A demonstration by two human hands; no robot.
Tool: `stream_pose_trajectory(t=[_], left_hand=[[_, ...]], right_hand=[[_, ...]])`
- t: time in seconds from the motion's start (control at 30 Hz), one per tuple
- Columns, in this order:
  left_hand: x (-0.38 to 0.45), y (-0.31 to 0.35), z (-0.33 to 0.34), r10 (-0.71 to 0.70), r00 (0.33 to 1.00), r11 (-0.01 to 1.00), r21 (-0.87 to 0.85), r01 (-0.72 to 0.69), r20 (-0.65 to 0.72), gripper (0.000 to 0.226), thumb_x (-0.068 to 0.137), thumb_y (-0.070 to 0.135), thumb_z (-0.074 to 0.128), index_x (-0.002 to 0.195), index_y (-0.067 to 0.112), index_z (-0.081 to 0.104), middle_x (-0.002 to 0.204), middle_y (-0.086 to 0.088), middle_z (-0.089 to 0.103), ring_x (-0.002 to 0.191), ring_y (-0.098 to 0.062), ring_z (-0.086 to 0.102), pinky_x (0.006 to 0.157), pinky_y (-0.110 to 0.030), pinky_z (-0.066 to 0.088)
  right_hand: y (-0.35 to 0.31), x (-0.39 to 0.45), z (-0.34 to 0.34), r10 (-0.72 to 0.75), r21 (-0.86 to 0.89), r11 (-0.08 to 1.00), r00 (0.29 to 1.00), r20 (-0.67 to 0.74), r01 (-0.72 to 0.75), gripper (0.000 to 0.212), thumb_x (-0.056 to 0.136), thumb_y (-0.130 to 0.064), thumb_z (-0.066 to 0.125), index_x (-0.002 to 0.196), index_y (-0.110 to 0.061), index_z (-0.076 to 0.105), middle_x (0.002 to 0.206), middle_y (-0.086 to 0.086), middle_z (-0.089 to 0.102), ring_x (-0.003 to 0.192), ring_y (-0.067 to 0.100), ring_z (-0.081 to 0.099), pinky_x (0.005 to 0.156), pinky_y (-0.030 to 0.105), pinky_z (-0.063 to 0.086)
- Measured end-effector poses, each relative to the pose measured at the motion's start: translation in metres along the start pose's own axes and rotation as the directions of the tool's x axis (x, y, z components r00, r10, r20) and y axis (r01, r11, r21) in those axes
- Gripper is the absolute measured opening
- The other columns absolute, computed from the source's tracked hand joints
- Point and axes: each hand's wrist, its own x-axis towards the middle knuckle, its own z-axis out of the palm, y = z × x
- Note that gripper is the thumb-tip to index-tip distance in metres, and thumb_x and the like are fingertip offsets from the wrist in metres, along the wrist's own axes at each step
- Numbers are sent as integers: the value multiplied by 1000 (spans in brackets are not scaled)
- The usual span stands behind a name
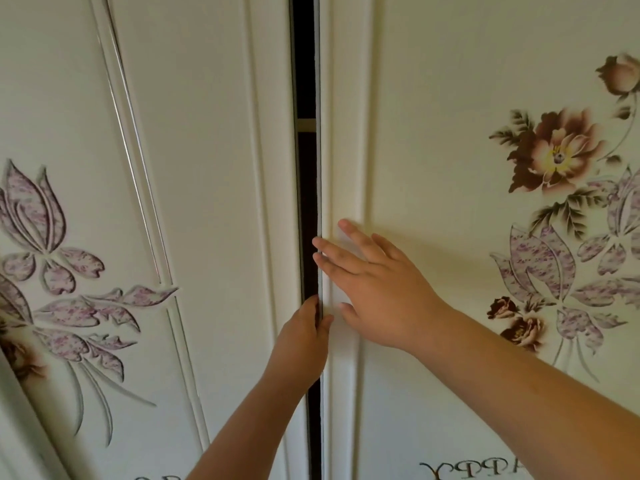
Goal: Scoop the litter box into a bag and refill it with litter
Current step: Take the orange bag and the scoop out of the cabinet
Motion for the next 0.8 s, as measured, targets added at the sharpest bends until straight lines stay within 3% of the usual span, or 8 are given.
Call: stream_pose_trajectory(t=[0.2,0.43,0.8], left_hand=[[6,-5,2,41,999,999,-17,-40,16,34,106,36,49,137,21,52,93,13,63,81,-7,60,73,-21,47],[12,1,11,78,996,997,-13,-77,41,42,105,38,51,144,22,48,118,6,68,106,-12,65,95,-29,54],[23,30,46,136,982,991,-37,-132,134,41,104,43,52,140,24,49,117,8,65,102,-9,64,91,-27,56]], right_hand=[[-5,-1,0,58,-8,998,997,43,-57,78,95,-39,52,163,-27,15,169,-15,-9,154,20,-24,126,49,2],[1,-6,3,119,-40,992,990,75,-117,78,98,-42,49,163,-31,7,166,-18,-20,153,16,-26,126,51,2],[30,-36,2,235,-44,972,967,101,-232,80,99,-46,46,162,-32,-1,164,-19,-26,152,14,-26,127,49,8]])
